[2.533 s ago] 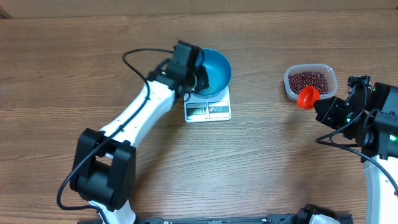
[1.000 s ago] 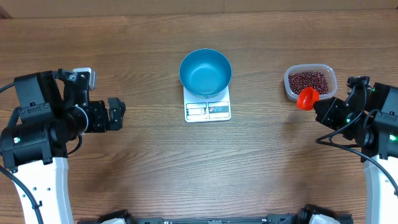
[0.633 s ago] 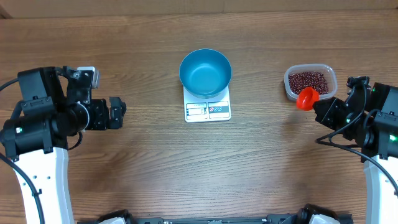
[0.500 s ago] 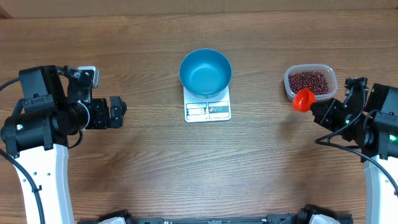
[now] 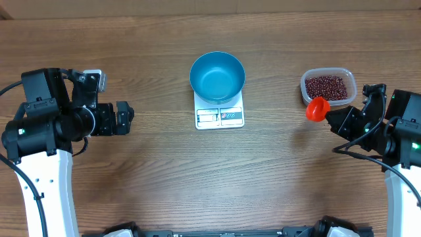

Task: Scoop item into bowl and weigh 150g on scale
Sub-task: 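Open the left gripper and park it at the left side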

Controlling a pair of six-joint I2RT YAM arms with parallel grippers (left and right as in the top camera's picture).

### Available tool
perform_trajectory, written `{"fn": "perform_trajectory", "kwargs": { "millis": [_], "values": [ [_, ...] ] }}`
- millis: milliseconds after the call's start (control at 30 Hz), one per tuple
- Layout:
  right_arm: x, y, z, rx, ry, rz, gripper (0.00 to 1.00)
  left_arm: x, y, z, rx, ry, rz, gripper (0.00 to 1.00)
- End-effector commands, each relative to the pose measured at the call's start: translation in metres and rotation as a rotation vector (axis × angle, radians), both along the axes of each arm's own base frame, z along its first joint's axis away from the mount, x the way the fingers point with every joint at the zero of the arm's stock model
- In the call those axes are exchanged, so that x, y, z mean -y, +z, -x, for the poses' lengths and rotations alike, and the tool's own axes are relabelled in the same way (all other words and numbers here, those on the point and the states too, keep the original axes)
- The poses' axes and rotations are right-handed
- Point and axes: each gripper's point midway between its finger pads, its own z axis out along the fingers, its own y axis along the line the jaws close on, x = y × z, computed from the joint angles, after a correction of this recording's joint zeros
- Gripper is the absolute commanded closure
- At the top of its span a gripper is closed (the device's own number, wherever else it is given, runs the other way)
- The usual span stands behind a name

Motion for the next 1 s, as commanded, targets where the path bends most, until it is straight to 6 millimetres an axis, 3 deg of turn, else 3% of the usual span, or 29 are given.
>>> {"fn": "perform_trajectory", "kwargs": {
  "millis": [0,133,267,367,533,667,733,800,867,967],
  "values": [
    [0.002,0.008,-0.003,0.024,-0.007,0.005,0.96,0.000,-0.003,0.000,-0.004,-0.022,-0.005,0.00],
    [0.002,0.007,-0.001,0.015,-0.007,0.003,0.96,0.000,-0.003,0.000,-0.004,-0.023,-0.010,0.00],
    [0.000,0.004,0.004,-0.011,-0.007,-0.005,0.96,-0.040,-0.010,0.006,-0.052,0.053,-0.230,0.00],
    [0.000,0.002,0.005,-0.018,-0.004,-0.005,0.96,-0.044,-0.011,0.006,-0.058,0.064,-0.250,0.00],
    [0.000,0.003,0.005,-0.017,-0.004,-0.005,0.96,-0.052,0.008,-0.023,0.087,0.047,-0.307,0.00],
    [0.000,0.003,0.005,-0.017,-0.004,-0.005,0.96,-0.051,0.010,-0.025,0.098,0.046,-0.305,0.00],
    [0.000,0.003,0.005,-0.018,-0.004,-0.005,0.96,-0.022,0.011,-0.027,0.140,-0.109,-0.208,0.00],
    [0.000,0.003,0.005,-0.017,-0.004,-0.005,0.96,0.025,0.016,-0.015,0.239,-0.489,-0.137,0.00],
    [0.000,0.003,0.005,-0.018,-0.004,-0.004,0.96,0.051,0.021,0.000,0.307,-0.689,-0.079,0.00],
    [0.000,0.003,0.005,-0.017,-0.004,-0.005,0.96,0.059,0.018,0.015,0.292,-0.770,-0.059,0.00]
  ]
}}
